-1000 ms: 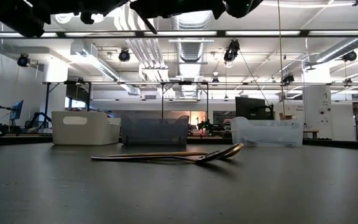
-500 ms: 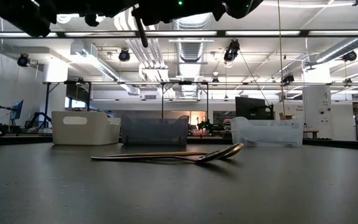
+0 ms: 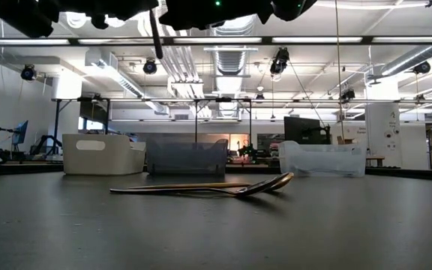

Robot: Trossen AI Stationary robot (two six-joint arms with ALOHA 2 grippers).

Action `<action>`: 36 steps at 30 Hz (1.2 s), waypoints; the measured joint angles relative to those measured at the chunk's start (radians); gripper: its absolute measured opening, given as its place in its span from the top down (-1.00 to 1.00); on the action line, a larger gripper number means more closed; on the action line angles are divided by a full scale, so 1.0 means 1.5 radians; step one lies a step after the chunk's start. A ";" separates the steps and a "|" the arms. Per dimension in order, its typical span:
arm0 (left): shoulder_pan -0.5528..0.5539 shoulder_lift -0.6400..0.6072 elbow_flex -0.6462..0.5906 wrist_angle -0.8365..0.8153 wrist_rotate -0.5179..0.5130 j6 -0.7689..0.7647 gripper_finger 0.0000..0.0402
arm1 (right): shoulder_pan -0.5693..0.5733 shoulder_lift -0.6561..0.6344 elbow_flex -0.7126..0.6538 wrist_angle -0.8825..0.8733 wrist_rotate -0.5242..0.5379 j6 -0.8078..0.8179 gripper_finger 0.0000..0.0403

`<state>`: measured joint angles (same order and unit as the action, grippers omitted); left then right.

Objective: Sort silverware by color (type)
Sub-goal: Put the purple spoon into the white bin

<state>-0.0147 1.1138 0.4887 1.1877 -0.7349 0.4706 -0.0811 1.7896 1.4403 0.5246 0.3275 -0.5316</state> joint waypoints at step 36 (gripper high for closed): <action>0.517 -0.034 0.136 -0.933 0.475 -0.435 1.00 | -0.239 -0.088 -0.038 -0.381 -0.121 0.156 0.22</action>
<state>0.7609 1.0625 0.6926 -0.2113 -0.0223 -0.1813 -0.4398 1.6577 1.3830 -0.0476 0.1458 -0.2978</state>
